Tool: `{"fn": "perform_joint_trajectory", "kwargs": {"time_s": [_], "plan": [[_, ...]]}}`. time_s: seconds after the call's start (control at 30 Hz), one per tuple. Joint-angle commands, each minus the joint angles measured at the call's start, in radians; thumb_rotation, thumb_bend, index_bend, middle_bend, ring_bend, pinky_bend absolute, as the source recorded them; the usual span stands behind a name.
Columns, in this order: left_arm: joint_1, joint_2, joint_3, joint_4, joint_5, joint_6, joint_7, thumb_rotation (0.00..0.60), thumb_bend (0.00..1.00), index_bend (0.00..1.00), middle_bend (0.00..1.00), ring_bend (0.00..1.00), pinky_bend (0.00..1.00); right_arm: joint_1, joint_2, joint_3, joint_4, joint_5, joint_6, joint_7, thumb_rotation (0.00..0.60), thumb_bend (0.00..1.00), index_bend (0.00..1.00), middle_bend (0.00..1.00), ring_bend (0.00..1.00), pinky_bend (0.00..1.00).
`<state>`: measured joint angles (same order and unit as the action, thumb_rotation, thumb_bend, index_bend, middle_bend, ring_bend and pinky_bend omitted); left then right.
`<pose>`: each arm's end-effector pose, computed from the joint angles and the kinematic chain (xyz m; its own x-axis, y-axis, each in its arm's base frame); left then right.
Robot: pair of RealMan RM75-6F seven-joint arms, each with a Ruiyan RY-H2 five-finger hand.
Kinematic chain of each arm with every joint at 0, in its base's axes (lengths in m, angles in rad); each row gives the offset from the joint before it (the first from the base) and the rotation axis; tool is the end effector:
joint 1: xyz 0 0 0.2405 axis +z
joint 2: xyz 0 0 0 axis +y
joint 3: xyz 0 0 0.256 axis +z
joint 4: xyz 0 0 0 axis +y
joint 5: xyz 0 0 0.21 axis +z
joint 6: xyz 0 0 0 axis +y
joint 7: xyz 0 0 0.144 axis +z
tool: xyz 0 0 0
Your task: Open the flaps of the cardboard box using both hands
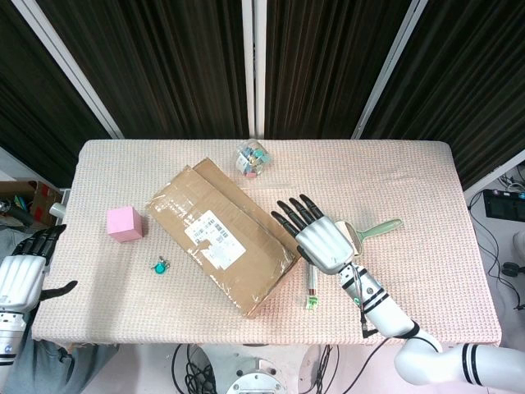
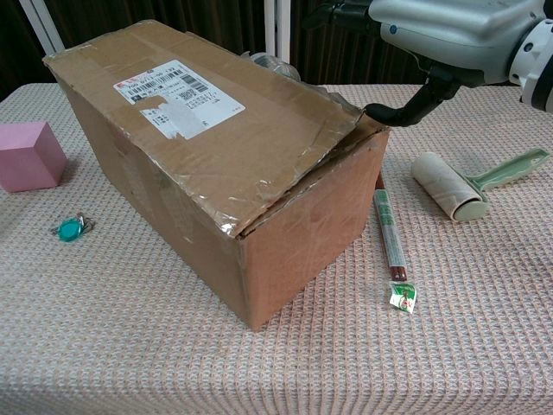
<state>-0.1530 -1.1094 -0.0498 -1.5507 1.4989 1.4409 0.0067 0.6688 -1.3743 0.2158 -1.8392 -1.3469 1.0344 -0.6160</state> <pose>-0.3135 0.2038 0.1632 0.4660 0.0092 0.8847 0.8833 -0.0631 -0.4646 -0.0872 -0.2958 0.0374 0.5612 -0.0039 0.8277 -0.6681 -0.5925 0.4502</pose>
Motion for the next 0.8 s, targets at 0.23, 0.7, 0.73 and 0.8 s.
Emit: {"fn": "perform_joint_trajectory", "kwargs": {"time_s": [0.23, 0.7, 0.73, 0.8], "plan": [[0.009, 0.005, 0.003, -0.003, 0.002, 0.010, 0.000, 0.561, 0.00, 0.07, 0.10, 0.13, 0.23, 0.038, -0.056, -0.027, 0.056, -0.054, -0.007, 0.072, 0.600, 0.30, 0.00, 0.00, 0.00, 0.00], [0.017, 0.008, -0.001, -0.005, 0.003, 0.029, 0.001, 0.565, 0.00, 0.07, 0.10, 0.13, 0.23, 0.054, -0.123, -0.021, 0.088, -0.200, 0.108, 0.174, 0.600, 0.30, 0.00, 0.00, 0.00, 0.00], [0.018, 0.008, -0.001, -0.005, 0.002, 0.030, 0.001, 0.568, 0.00, 0.07, 0.10, 0.13, 0.23, 0.057, -0.129, -0.020, 0.092, -0.215, 0.118, 0.186, 0.600, 0.30, 0.00, 0.00, 0.00, 0.00], [0.019, 0.009, -0.001, -0.003, 0.003, 0.032, -0.001, 0.569, 0.00, 0.07, 0.10, 0.13, 0.23, 0.065, -0.145, -0.016, 0.099, -0.242, 0.134, 0.207, 0.600, 0.30, 0.00, 0.00, 0.00, 0.00]]}}
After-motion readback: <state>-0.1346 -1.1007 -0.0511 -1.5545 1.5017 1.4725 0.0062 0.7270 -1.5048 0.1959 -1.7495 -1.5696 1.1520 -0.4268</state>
